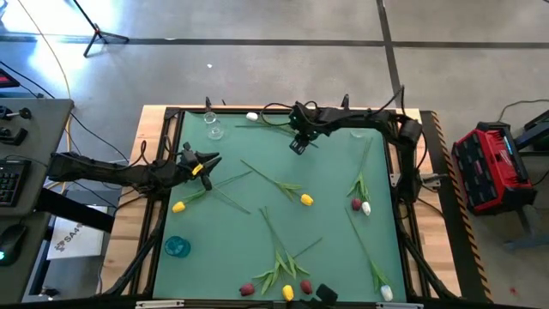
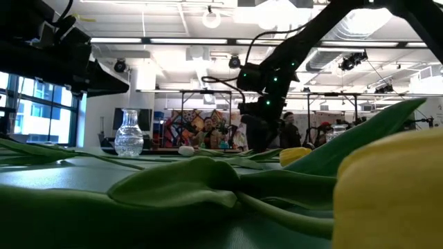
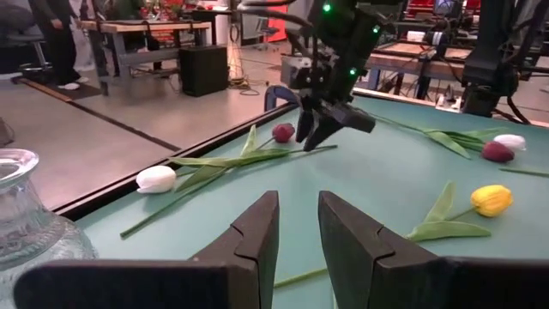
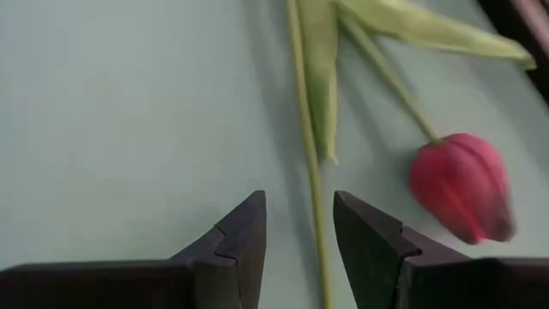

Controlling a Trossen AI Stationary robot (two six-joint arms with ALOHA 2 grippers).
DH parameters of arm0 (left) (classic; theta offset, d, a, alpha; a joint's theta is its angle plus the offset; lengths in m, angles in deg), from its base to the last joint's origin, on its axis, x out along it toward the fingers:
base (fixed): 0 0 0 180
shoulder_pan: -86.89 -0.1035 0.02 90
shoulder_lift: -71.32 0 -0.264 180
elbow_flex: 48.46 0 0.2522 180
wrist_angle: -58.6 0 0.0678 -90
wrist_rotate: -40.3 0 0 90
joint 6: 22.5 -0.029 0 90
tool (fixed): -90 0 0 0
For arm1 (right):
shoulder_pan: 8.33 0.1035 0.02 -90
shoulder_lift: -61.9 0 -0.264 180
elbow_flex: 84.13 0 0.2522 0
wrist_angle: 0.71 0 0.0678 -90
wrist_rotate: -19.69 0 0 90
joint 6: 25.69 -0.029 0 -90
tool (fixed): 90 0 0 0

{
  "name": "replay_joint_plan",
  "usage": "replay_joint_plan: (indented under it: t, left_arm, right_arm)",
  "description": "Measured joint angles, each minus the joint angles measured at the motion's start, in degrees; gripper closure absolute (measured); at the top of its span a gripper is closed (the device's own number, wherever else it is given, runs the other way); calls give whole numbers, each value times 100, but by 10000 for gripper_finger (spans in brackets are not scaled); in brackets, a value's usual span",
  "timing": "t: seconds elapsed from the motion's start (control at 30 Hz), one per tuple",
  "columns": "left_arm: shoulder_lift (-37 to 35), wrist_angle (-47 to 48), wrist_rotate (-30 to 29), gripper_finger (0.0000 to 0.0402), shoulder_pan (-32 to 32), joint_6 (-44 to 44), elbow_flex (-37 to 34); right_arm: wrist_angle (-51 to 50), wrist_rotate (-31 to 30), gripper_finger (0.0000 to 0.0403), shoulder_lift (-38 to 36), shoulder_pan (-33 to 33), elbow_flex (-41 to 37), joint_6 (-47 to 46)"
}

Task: Sort flowers into vase by color
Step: Put the white flower into the left transparent vase

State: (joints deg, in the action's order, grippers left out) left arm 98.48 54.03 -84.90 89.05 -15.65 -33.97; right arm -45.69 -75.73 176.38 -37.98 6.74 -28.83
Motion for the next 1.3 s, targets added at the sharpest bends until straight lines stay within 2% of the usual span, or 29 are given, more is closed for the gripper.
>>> replay_joint_plan:
  t: [1.03, 1.13, 1.3]
  left_arm:
    - [0, 59, -199, 328, 0, 52, 0]
    - [0, 181, -322, 328, 0, 52, 0]
    - [1, 229, -365, 328, 0, 52, 0]
  right_arm:
    - [-262, 1, 279, 73, -236, -108, 164]
    - [-216, 18, 294, 108, -252, -110, 166]
    - [-185, 256, 345, 283, -273, -95, 213]
